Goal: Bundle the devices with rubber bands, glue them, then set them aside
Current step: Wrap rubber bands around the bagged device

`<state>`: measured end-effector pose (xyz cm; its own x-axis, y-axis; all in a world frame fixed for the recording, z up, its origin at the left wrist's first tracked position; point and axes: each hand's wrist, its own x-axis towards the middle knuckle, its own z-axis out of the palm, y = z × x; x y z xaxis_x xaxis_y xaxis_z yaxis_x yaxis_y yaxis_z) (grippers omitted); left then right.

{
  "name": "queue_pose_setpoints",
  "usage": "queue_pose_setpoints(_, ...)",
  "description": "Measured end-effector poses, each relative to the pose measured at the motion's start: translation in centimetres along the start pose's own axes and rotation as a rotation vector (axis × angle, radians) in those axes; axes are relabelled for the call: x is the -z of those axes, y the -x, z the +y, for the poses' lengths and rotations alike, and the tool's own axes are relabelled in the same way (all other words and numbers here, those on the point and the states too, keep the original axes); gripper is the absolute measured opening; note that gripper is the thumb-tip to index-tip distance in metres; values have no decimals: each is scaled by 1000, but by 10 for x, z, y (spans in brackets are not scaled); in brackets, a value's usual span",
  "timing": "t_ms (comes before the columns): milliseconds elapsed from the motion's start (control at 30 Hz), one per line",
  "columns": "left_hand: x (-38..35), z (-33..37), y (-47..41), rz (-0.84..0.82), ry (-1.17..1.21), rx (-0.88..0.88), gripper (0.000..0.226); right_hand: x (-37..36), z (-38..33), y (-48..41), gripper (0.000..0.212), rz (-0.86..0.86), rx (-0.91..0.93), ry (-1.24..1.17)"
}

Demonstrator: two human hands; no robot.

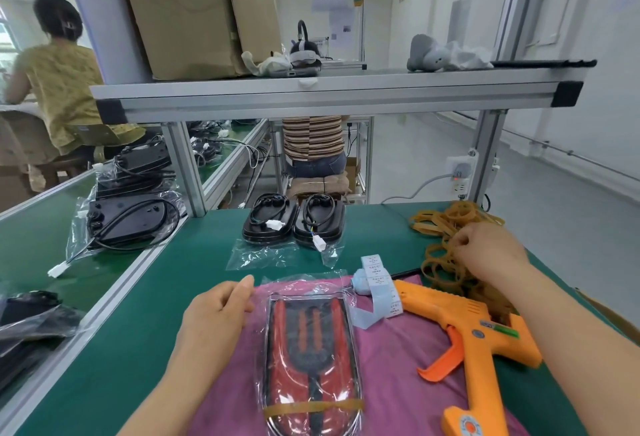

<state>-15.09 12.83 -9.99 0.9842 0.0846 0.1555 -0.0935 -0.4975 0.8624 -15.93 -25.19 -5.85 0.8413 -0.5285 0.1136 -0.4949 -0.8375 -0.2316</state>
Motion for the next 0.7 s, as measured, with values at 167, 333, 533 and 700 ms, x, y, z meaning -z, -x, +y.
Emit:
queue_pose_setpoints(167,-7,24,2,-11,32,-62,27,19,-16,5,28,55,123,-207)
queue_pose_setpoints(333,-22,67,-1,-86,266,-118,17,44,-67,48,27,-223,376,-695)
queue_pose_setpoints(533,-33,87,-11,-461,552,68,46,29,-119,79,28,-514,585,-913)
queue_pose_setpoints(700,-26,66,-14,-594,694,200,43,10,-129,81,27,-545,606,-967)
